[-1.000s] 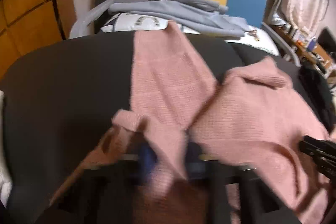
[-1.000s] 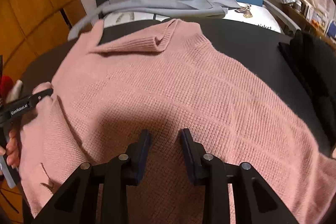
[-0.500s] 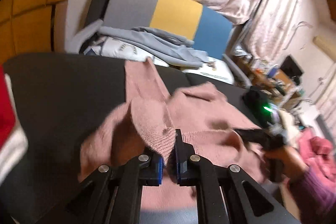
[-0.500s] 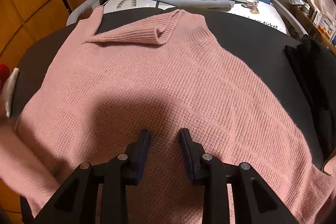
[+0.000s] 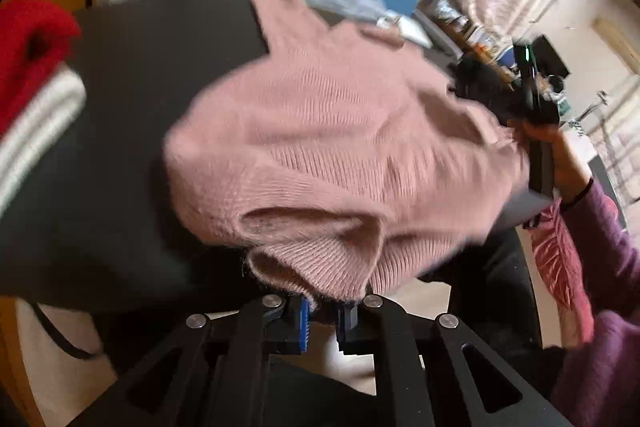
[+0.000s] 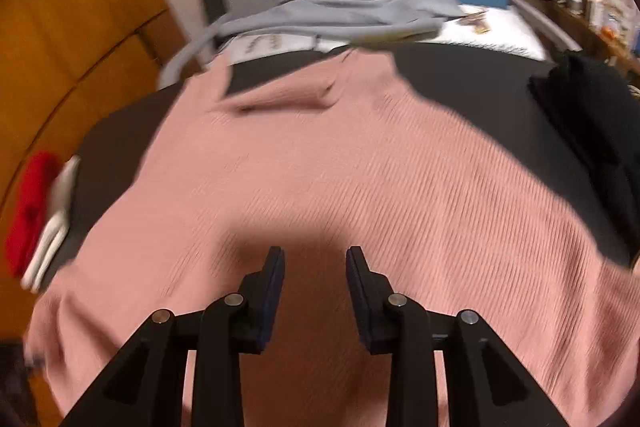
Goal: Fold clothes
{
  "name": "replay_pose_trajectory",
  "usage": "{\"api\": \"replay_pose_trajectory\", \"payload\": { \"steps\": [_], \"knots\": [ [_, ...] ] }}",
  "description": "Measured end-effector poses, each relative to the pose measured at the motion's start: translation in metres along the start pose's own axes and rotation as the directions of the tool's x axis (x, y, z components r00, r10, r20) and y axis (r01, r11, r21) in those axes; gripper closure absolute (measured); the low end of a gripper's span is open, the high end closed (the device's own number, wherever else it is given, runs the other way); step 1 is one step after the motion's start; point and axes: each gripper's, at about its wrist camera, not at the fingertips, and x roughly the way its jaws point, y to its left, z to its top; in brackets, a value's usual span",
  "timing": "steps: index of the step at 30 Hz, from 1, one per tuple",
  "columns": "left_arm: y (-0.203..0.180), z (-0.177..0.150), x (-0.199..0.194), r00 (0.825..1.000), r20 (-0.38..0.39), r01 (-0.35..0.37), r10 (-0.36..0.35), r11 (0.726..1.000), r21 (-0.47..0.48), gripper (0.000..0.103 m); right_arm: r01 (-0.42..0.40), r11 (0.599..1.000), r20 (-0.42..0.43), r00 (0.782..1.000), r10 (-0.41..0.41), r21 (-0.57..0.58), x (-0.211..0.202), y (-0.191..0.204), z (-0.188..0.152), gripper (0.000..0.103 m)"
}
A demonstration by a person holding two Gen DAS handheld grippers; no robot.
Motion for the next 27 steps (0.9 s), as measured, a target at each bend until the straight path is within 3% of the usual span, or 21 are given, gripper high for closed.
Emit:
{"api": "replay_pose_trajectory", "payload": {
  "steps": [1,3,5,7,10,13,20,23,25,27],
  "knots": [
    [0.004,0.007,-0.006,1.0,0.017,-0.013,0.013,1.0,0.007,0.085,-0.02,1.0,-0.012,1.0,0.019,-0.016,-0.005,0.001,-0.01,0.071],
    [0.011,0.022,-0.019,0.998,0.052,-0.039,0.038,0.999,0.02,0.07,0.028,0.998,-0.004,1.0,-0.029,-0.063,-0.008,-0.004,-0.031,0.071],
    [0.021,0.043,-0.018,0.99,0.086,-0.118,0.116,0.993,0.013,0.042,0.067,0.995,0.002,0.998,-0.067,-0.076,-0.012,-0.013,-0.045,0.071],
    [0.027,0.068,-0.008,0.973,0.107,-0.209,0.205,0.977,0.03,0.036,0.073,0.997,-0.002,0.997,-0.073,0.013,-0.018,-0.026,-0.043,0.071],
    [0.033,0.111,0.018,0.947,0.109,-0.309,0.303,0.95,0.04,0.032,0.05,0.996,0.063,0.997,-0.055,0.076,-0.034,-0.026,-0.036,0.071],
    [0.033,0.156,0.053,0.939,0.109,-0.332,0.326,0.942,0.043,0.018,0.085,0.996,0.11,0.99,-0.089,0.04,-0.039,-0.019,-0.02,0.071],
    [0.014,0.253,0.174,0.948,-0.034,-0.316,0.318,0.947,0.053,0.017,0.219,0.976,0.065,0.973,-0.219,0.009,-0.002,-0.018,0.023,0.071],
    [0.001,0.277,0.212,0.911,-0.044,-0.403,0.41,0.908,0.117,0.017,0.289,0.957,0.041,0.957,-0.288,-0.017,0.015,-0.021,0.033,0.071],
    [0.0,0.287,0.229,0.89,-0.052,-0.442,0.453,0.885,0.145,0.017,0.291,0.957,0.009,0.957,-0.291,-0.008,0.028,-0.027,0.032,0.069],
    [0.003,0.29,0.237,0.863,-0.051,-0.489,0.503,0.856,0.167,0.017,0.274,0.961,0.054,0.96,-0.275,0.026,0.026,-0.031,0.028,0.066]
  ]
}}
